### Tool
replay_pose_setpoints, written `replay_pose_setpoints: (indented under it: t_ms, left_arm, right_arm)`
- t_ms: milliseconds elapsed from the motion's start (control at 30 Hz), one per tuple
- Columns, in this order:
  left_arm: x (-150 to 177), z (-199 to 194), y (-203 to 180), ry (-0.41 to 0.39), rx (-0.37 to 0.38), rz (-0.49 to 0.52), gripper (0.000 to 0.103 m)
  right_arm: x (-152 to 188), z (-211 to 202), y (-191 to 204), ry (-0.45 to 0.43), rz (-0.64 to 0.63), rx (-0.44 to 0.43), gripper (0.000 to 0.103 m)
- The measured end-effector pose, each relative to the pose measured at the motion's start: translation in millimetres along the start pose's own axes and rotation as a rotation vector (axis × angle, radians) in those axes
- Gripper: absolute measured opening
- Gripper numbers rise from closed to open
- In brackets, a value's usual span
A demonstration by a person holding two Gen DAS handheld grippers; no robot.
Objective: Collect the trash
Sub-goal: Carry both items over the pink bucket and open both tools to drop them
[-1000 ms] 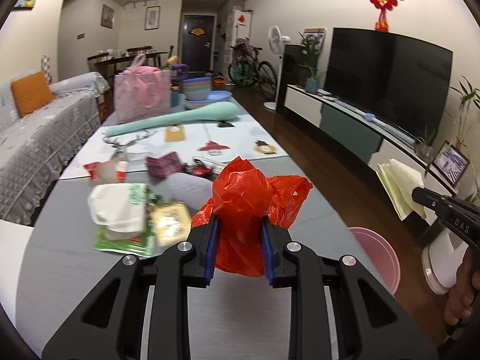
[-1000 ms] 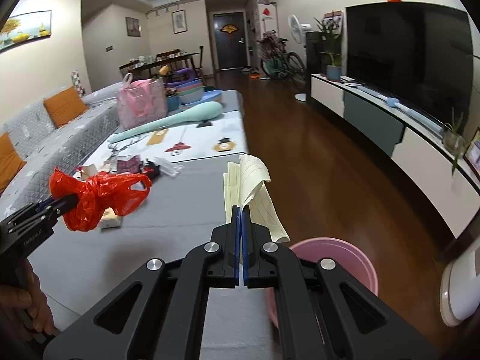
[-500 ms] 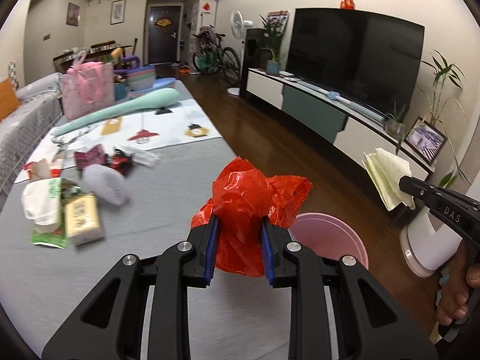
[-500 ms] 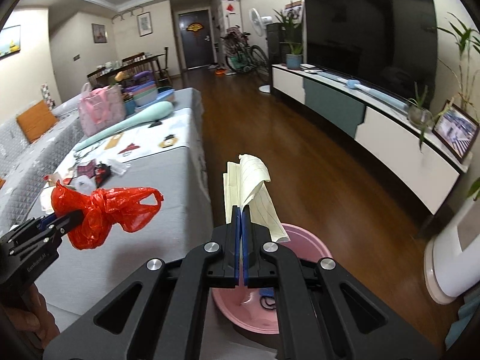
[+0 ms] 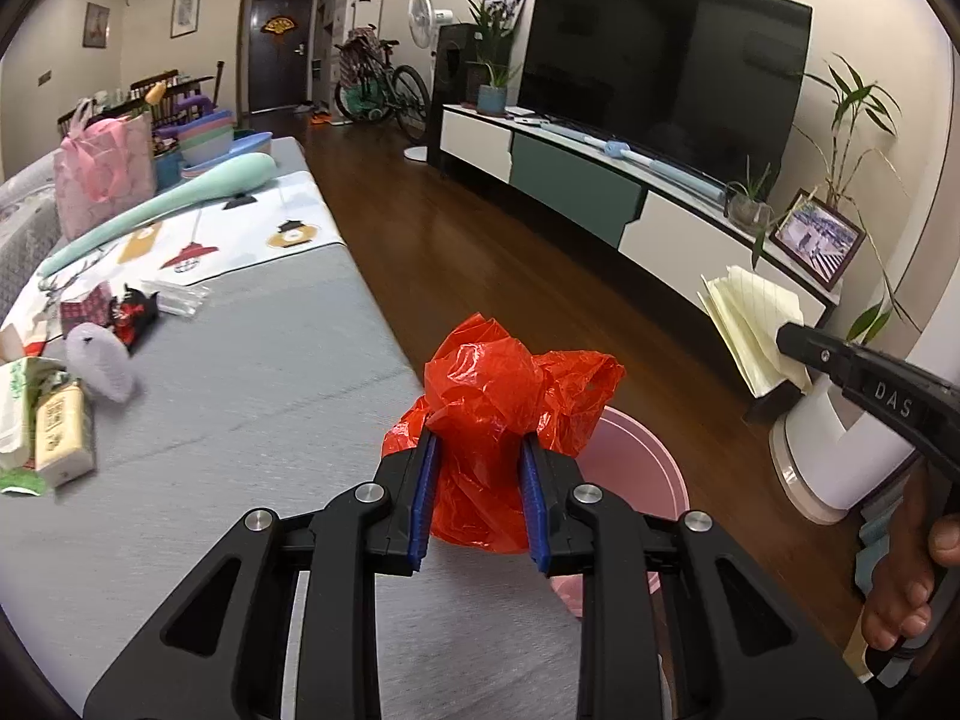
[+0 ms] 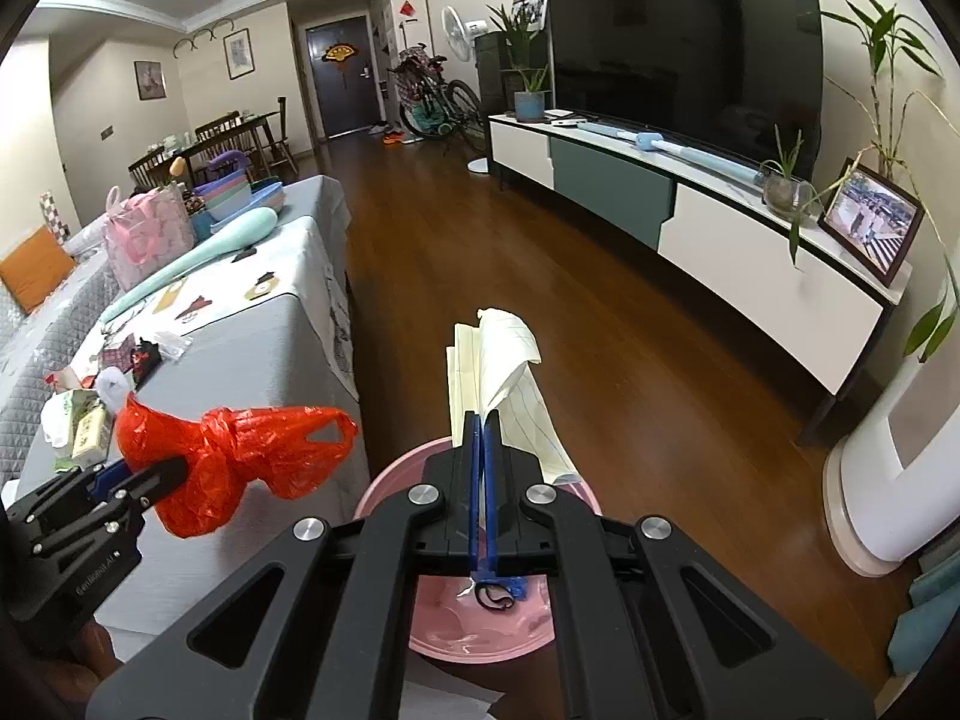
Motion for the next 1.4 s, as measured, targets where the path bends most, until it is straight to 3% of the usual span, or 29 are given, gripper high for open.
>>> replay_pose_setpoints:
  t_ms: [667, 1000, 1100, 1167, 1200, 1233, 1267, 1300, 1400]
  left_arm:
    - [-5, 29, -37, 0.061, 0.041, 0.057, 0.025]
    - [3, 60, -58, 0.159, 0.056, 0.082, 0.026]
    - [5, 65, -58, 0.173, 0.049, 0.084, 0.030]
    - [5, 69, -58, 0.182, 0.037, 0.086, 0.040]
    - [5, 71, -57, 0.192, 0.034, 0.083, 0.052]
    - [5, 71, -55, 0.192, 0.037, 0.077, 0.056]
    - [5, 71, -54, 0.191, 0.036, 0.074, 0.058]
    - [5, 70, -52, 0.190, 0.032, 0.071, 0.059]
    - [6, 67, -47, 0.183, 0.039, 0.058, 0.059]
  right_arm:
    - [-9, 20, -11, 0.023, 0.040, 0.005, 0.002]
    - [-7, 34, -6, 0.055, 0.023, -0.009, 0.002]
    - [-5, 38, -5, 0.068, 0.021, -0.015, 0.005]
    - [-5, 42, -4, 0.079, 0.012, -0.021, 0.006]
    - [-4, 44, -2, 0.090, 0.008, -0.023, 0.007]
    - [-4, 46, -2, 0.095, 0.009, -0.020, 0.019]
    - [-3, 46, -3, 0.094, 0.014, -0.009, 0.043]
    - [-4, 46, -3, 0.090, 0.018, 0.001, 0.054]
    - [-5, 45, -5, 0.085, 0.023, -0.001, 0.057]
Point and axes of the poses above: each gripper's, at about its wrist camera, not at the fingertips, and z roughly the way its jaws point, y to its left, x to its underside, the point moved 3 cm from there along z, roughly the way its jaws point, and after that the axes turned 3 degrees about y, right-handed, at the moved point
